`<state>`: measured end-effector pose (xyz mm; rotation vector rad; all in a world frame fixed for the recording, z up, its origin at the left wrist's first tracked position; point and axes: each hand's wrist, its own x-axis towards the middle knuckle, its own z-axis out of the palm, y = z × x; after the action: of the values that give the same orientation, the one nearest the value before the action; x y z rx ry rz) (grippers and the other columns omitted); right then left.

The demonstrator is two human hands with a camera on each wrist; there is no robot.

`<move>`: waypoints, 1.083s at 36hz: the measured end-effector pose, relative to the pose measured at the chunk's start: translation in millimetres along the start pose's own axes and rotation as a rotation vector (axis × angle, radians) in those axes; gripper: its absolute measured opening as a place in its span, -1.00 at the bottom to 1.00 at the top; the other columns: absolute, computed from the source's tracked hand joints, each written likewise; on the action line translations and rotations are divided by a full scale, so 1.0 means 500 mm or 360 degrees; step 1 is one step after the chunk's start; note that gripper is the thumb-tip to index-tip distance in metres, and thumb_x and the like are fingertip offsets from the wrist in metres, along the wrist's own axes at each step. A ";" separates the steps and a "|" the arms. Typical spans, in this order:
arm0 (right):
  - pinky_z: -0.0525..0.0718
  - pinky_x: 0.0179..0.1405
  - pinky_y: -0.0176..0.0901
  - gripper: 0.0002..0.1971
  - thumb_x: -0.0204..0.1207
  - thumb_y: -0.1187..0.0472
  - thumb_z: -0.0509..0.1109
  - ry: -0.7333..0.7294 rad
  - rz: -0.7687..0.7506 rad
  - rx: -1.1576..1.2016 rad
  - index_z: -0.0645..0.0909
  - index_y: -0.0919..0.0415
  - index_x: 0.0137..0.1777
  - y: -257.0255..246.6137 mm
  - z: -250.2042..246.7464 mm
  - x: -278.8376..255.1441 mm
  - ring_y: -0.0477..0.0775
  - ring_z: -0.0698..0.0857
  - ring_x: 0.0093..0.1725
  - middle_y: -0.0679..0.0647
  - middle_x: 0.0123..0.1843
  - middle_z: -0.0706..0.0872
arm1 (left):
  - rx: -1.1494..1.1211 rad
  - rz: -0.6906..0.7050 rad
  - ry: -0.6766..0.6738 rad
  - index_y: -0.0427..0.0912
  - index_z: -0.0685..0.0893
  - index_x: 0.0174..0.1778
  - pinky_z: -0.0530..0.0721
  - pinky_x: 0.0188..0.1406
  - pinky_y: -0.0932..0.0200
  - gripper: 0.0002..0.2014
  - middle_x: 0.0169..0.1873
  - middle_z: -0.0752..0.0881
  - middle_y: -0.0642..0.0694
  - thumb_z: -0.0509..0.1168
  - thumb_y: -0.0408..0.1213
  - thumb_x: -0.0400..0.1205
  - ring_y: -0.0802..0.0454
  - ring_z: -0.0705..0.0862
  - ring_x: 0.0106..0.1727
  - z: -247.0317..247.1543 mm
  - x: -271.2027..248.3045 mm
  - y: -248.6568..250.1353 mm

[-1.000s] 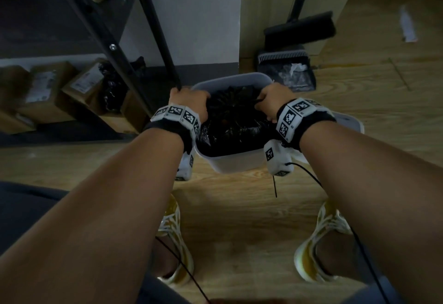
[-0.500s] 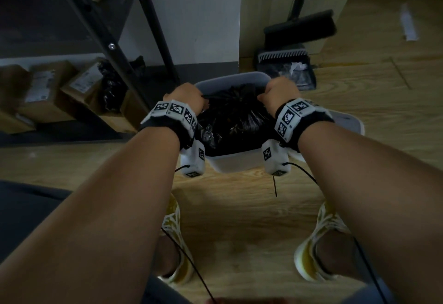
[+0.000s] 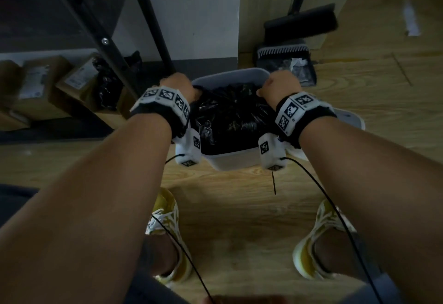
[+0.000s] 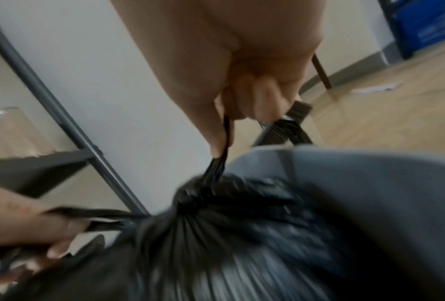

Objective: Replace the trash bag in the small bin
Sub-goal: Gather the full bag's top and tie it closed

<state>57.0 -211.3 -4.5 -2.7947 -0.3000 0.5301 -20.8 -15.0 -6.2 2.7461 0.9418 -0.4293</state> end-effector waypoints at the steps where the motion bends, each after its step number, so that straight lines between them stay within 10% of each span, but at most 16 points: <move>1: 0.49 -0.41 -0.14 -0.62 0.60 0.06 0.36 -0.0017 -0.0008 0.0006 0.51 0.34 -0.33 -0.007 -0.010 0.001 0.10 0.47 -0.42 0.17 -0.39 0.49 | -0.0097 0.0069 -0.0017 -0.28 0.74 0.14 0.54 -0.12 0.10 -0.61 0.16 0.75 -0.29 0.30 -0.05 0.58 -0.22 0.70 0.21 -0.008 -0.003 -0.002; 6: 0.59 0.15 -0.19 -0.74 0.52 0.14 0.47 0.0052 -0.0285 0.0289 0.79 0.27 0.12 -0.022 -0.024 -0.017 0.14 0.71 0.19 0.15 0.18 0.76 | -0.0520 0.0238 0.0001 -0.33 0.69 0.26 0.33 -0.43 0.38 -0.56 0.23 0.72 -0.27 0.30 -0.06 0.62 -0.12 0.63 0.00 -0.056 -0.023 0.033; 13: 0.60 0.32 -0.12 -0.73 0.54 0.19 0.46 -0.0065 -0.0455 0.0443 0.76 0.20 0.22 -0.056 -0.022 -0.048 0.14 0.68 0.29 0.13 0.27 0.75 | -0.0845 0.0297 0.0031 -0.22 0.72 0.19 0.36 -0.50 0.41 -0.67 -0.41 0.51 0.05 0.32 -0.12 0.60 0.23 0.40 -0.45 -0.077 -0.033 0.091; 18: 0.63 0.28 -0.10 -0.71 0.56 0.12 0.41 -0.0007 -0.0400 0.0444 0.75 0.20 0.21 -0.060 -0.016 -0.038 0.17 0.69 0.28 0.16 0.25 0.75 | -0.0903 0.0350 -0.0069 -0.04 0.58 -0.29 0.40 -0.45 0.41 -0.83 -0.41 0.50 0.07 0.34 -0.12 0.60 0.21 0.44 -0.41 -0.082 -0.048 0.106; 21: 0.66 0.13 -0.16 -0.74 0.53 0.20 0.43 0.0074 -0.0416 0.0513 0.78 0.28 0.15 -0.054 -0.014 -0.033 0.16 0.72 0.19 0.20 0.16 0.78 | -0.1272 0.0336 -0.0192 -0.23 0.73 -0.14 0.59 -0.17 0.34 -0.81 -0.21 0.67 -0.07 0.40 -0.14 0.57 0.09 0.60 -0.17 -0.083 -0.051 0.112; 24: 0.60 -0.14 -0.25 -0.79 0.46 0.27 0.45 0.0168 -0.0382 0.0646 0.79 0.36 0.01 -0.044 -0.005 -0.025 0.16 0.75 0.02 0.26 0.05 0.80 | -0.1775 0.0204 -0.0203 -0.15 0.64 -0.14 0.53 -0.63 0.55 -0.80 -0.27 0.64 -0.05 0.28 -0.09 0.65 0.12 0.60 -0.31 -0.077 -0.053 0.115; 26: 0.59 -0.25 -0.31 -0.81 0.46 0.33 0.44 0.0153 -0.0366 0.0740 0.78 0.42 -0.01 -0.039 -0.003 -0.019 0.08 0.69 -0.10 0.30 0.04 0.80 | -0.1939 0.0143 -0.0115 -0.21 0.55 -0.13 0.58 -0.52 0.44 -0.78 -0.32 0.57 -0.06 0.14 -0.17 0.73 0.08 0.56 -0.36 -0.067 -0.049 0.109; 31: 0.49 -0.15 -0.26 -0.76 0.45 0.18 0.43 0.0055 -0.0185 0.0781 0.75 0.22 0.08 -0.030 -0.006 0.000 -0.01 0.55 -0.16 0.05 -0.15 0.63 | -0.1311 0.0049 0.0162 0.05 0.26 -0.41 0.64 0.12 0.17 -0.60 0.08 0.64 -0.16 -0.01 -0.33 0.78 0.09 0.50 0.03 -0.022 -0.024 0.075; 35: 0.41 -0.23 -0.27 -0.79 0.51 0.45 0.36 0.0060 -0.0190 0.0977 0.68 0.68 -0.05 -0.033 0.001 0.007 -0.15 0.53 -0.43 0.18 -0.22 0.55 | -0.0742 0.0092 0.0036 -0.23 0.68 0.27 0.60 -0.06 0.19 -0.72 0.37 0.63 -0.26 0.17 -0.29 0.71 0.05 0.51 0.00 -0.009 -0.025 0.066; 39: 0.46 -0.27 -0.17 -0.74 0.40 0.34 0.44 0.0092 -0.0233 0.0867 0.68 0.65 -0.12 -0.024 0.002 0.008 0.09 0.55 -0.24 0.26 -0.25 0.60 | -0.0574 0.0169 -0.0086 -0.32 0.71 0.23 0.56 -0.30 0.17 -0.65 0.21 0.74 -0.26 0.36 -0.25 0.56 -0.06 0.61 -0.06 -0.009 -0.040 0.088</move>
<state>58.5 -198.5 -3.1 -2.2371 -0.2928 0.4191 -7.5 -59.4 9.3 2.4298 0.7698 -0.2815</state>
